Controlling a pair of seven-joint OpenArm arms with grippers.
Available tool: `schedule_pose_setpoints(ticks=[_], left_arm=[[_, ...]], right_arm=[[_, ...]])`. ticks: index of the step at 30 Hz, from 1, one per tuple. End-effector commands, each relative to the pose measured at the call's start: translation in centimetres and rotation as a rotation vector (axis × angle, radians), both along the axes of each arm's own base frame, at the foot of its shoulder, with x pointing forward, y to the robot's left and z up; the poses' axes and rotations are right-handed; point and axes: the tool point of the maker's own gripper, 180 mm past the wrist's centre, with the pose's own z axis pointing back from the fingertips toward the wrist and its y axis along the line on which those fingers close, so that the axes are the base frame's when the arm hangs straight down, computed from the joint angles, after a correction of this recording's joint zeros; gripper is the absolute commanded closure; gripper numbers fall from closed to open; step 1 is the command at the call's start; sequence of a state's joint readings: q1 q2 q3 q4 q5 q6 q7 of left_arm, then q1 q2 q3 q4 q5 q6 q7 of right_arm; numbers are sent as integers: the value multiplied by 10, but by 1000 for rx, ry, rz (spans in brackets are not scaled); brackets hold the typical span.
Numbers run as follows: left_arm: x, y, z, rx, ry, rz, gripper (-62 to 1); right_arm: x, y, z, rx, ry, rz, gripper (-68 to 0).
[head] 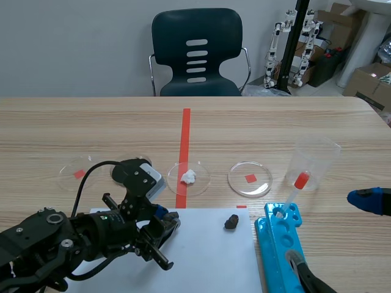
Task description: Put the middle mineral back
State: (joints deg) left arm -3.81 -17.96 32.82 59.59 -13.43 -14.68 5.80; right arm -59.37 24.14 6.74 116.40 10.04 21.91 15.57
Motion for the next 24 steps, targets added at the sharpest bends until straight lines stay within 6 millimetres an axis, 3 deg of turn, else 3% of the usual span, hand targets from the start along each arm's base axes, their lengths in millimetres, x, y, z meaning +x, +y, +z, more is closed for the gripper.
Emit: schedule_pose_setpoints(ticks=[1, 9, 15, 17, 24], left_arm=[[8, -5, 13, -29, -37, 1, -166], [8, -5, 13, -28, -37, 1, -372], [10, -6, 16, -44, -49, 3, -595], [10, -6, 16, -44, -49, 3, -623], [8, -6, 16, -44, -48, -6, -623]], right_arm=[[4, 0, 6, 13, -23, -4, -647], [4, 0, 6, 13, -23, -4, -647], [4, 0, 6, 13, -23, -4, -647], [4, 0, 6, 13, -23, -4, -647], [4, 0, 6, 13, -23, -4, -647]])
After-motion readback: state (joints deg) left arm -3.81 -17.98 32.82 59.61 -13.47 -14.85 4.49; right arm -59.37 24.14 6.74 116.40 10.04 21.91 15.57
